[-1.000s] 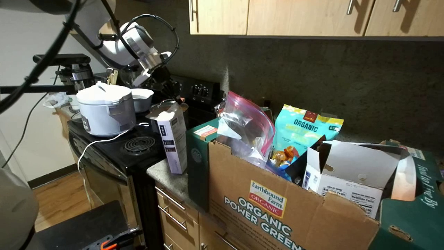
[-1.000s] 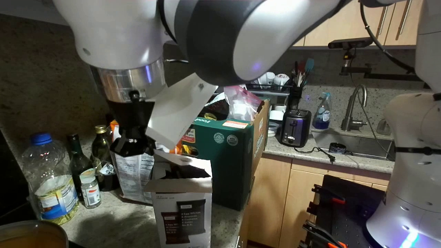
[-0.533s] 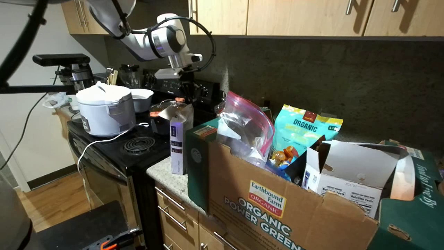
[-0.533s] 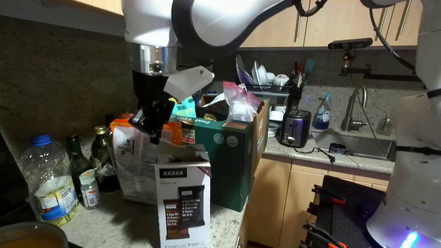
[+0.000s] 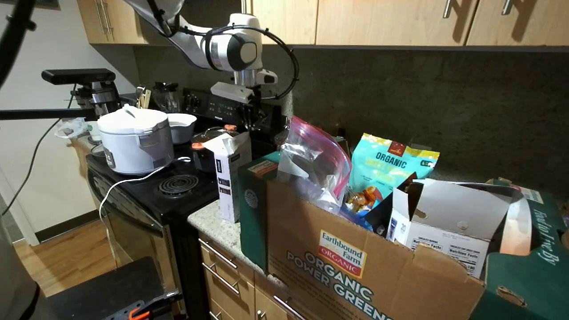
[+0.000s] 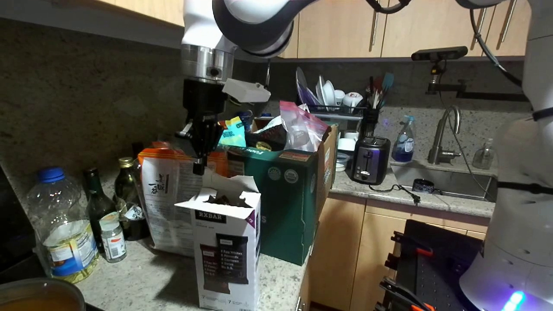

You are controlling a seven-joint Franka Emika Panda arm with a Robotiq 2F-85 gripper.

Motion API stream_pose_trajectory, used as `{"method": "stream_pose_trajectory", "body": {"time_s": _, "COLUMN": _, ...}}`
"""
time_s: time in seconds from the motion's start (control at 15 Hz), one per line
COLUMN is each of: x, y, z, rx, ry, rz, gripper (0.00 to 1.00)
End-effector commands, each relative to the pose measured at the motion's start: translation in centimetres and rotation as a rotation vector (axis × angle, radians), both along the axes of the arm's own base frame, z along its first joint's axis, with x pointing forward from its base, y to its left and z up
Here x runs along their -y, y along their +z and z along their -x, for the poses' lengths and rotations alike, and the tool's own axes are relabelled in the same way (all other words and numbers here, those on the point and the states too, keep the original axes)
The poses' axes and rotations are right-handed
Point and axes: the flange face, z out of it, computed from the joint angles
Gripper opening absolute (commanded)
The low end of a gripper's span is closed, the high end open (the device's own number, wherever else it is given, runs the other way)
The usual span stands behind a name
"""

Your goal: Pick up the white box, put it on the table and open it

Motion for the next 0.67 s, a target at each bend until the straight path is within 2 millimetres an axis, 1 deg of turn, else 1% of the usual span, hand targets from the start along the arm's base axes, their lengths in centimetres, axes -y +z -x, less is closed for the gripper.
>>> {"method": "stream_pose_trajectory", "body": {"time_s": 0.0, "x": 0.9, "y": 1.4, "z": 1.1, "rx": 0.006, "ry": 0.051, "rz": -0.072, "gripper": 0.01}}
{"method": "stream_pose_trajectory", "body": {"time_s": 0.13, "x": 1.5, "y": 1.2, "z": 0.7, "rx": -0.008, "ry": 0.077, "rz": -0.134, "gripper": 0.01}}
{"method": "stream_pose_trajectory", "body": {"time_s": 0.6, "x": 4.5, "y": 0.0, "z": -0.1, "rx": -0.048, "ry": 0.14, "rz": -0.31, "gripper": 0.01}}
